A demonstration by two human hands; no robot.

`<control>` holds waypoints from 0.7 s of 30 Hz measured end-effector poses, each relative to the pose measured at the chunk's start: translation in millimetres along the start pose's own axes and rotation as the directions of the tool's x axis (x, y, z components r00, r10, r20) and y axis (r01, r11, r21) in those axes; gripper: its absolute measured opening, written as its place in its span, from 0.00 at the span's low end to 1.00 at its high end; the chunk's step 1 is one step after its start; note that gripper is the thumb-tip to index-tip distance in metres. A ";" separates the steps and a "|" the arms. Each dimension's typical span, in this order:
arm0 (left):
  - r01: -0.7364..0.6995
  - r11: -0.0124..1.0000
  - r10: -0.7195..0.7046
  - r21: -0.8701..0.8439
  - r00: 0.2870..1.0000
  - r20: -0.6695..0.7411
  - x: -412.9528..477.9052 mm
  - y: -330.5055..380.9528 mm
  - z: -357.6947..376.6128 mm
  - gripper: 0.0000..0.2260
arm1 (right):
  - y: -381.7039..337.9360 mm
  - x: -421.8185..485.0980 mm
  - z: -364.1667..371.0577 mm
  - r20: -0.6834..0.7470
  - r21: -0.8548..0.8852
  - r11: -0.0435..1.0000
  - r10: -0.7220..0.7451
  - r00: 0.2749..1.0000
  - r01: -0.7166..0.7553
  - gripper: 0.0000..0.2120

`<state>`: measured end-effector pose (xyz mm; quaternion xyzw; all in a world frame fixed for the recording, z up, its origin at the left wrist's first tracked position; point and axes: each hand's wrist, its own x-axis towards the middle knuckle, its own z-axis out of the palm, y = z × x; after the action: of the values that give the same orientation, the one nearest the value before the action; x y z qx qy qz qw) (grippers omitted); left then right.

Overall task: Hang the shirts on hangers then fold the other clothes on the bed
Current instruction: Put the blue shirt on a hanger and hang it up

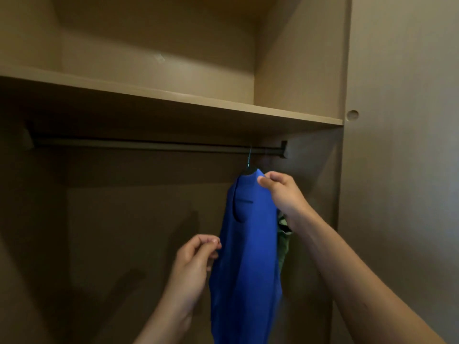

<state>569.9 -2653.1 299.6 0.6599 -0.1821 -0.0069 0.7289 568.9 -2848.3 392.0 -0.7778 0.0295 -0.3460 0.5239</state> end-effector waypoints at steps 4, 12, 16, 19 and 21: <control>-0.090 0.993 0.097 0.070 0.990 -0.102 55.4 17.3 11.1 0.09 | 10.8 82.2 15.3 0.033 0.051 0.999 -0.003 0.999 0.001 0.11; -0.149 0.971 0.177 0.187 0.974 -0.143 120.8 28.1 37.5 0.08 | 40.4 172.0 38.1 0.046 0.183 0.977 0.106 0.993 -0.112 0.21; -0.132 0.972 0.165 0.196 0.973 -0.161 133.7 17.6 50.5 0.08 | 57.3 187.1 40.1 0.071 0.184 0.967 0.165 0.984 -0.175 0.20; -0.111 0.974 0.143 0.195 0.977 -0.161 140.1 6.9 58.5 0.08 | 72.3 186.4 39.7 0.114 0.149 0.969 0.180 0.977 -0.195 0.21; -0.087 0.977 0.120 0.197 0.979 -0.163 143.5 -0.7 64.8 0.08 | 81.9 184.4 37.5 0.157 0.113 0.975 0.172 0.973 -0.191 0.22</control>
<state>686.3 -2751.3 339.8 0.7137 -0.1517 0.1061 0.6756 756.1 -2930.6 409.2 -0.7599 0.0399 -0.2398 0.6028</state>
